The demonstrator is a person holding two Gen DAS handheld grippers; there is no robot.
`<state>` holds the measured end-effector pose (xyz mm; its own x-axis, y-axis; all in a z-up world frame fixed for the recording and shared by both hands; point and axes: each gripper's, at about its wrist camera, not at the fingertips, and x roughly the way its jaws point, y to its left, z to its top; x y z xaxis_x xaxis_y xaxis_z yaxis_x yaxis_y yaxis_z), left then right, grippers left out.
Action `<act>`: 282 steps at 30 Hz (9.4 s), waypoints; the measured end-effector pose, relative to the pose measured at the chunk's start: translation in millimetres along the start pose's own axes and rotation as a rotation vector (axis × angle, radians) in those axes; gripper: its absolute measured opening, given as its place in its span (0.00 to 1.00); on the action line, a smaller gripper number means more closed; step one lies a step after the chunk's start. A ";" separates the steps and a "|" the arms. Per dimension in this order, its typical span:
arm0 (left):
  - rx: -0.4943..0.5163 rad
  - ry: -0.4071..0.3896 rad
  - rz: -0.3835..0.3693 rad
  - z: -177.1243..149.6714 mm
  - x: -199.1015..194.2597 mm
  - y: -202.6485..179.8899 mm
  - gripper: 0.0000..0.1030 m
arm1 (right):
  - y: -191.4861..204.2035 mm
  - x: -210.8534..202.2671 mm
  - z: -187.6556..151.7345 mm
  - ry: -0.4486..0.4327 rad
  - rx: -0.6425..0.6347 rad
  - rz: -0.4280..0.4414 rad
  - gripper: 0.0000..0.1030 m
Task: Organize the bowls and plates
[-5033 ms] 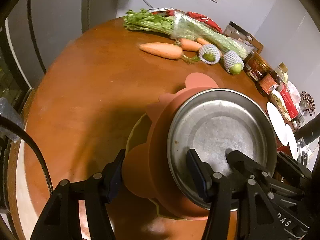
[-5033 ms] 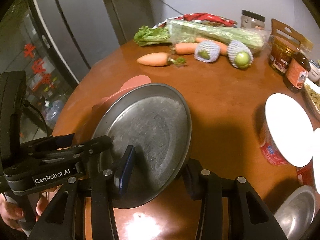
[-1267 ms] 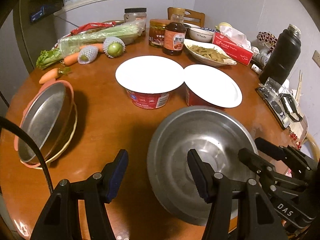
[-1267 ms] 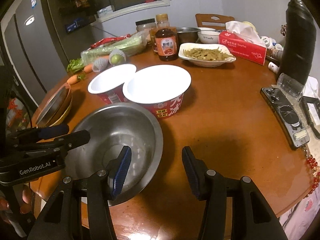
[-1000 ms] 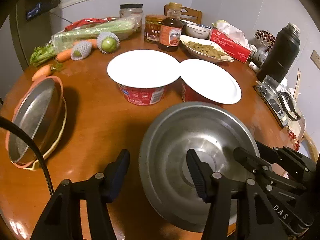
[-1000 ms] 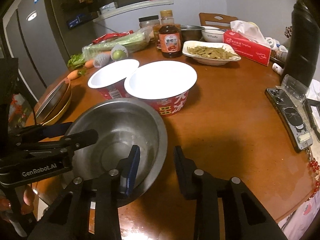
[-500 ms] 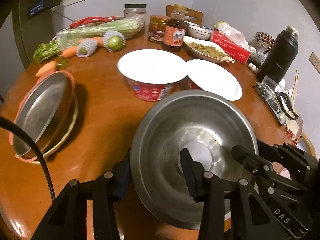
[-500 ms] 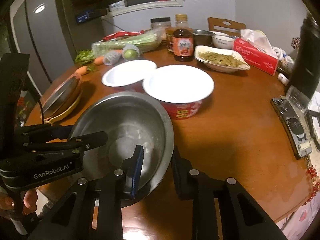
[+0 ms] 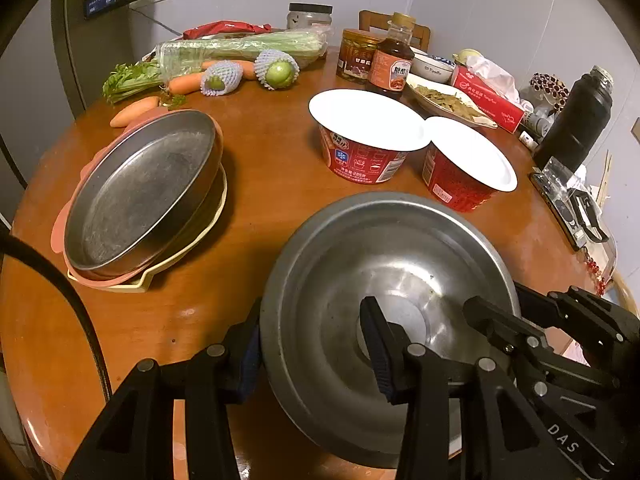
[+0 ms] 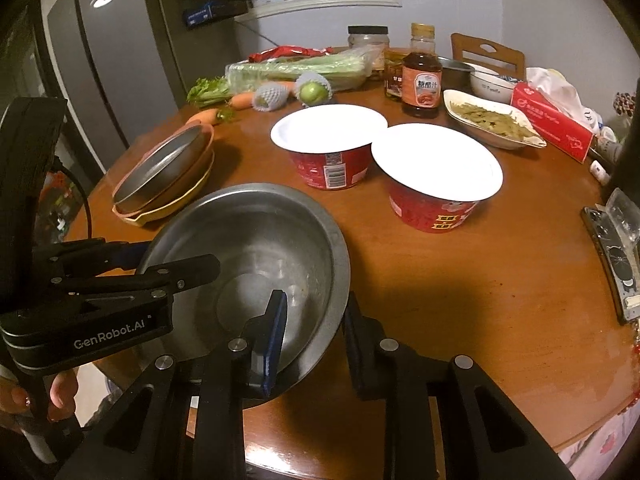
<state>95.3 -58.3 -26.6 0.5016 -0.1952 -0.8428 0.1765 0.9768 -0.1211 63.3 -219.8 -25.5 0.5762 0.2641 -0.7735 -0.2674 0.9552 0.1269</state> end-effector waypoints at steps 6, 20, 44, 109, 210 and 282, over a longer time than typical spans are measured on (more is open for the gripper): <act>0.010 -0.003 -0.015 0.9 2.1 1.3 0.45 | -0.2 5.1 2.4 0.016 0.006 -0.010 0.29; 0.046 -0.001 -0.003 2.5 5.7 -2.7 0.46 | -5.2 12.2 5.3 0.050 0.043 0.024 0.32; 0.026 -0.055 0.026 20.7 -15.6 3.9 0.50 | -19.4 -6.7 13.0 -0.003 0.074 0.009 0.38; -0.017 0.048 -0.051 126.9 63.0 -11.1 0.40 | -56.2 96.6 152.8 0.035 -0.102 -0.012 0.21; 0.026 -0.059 0.009 -13.1 -38.5 -30.2 0.37 | 4.1 -33.7 9.7 -0.092 -0.088 0.056 0.17; 0.038 -0.122 0.002 -16.8 -52.2 -27.3 0.40 | 6.5 -29.2 7.8 -0.093 -0.090 -0.014 0.29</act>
<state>50.1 -73.3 11.9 0.6009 -0.2045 -0.7727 0.2062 0.9737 -0.0973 50.7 -220.3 2.7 0.6481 0.2661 -0.7136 -0.3250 0.9440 0.0568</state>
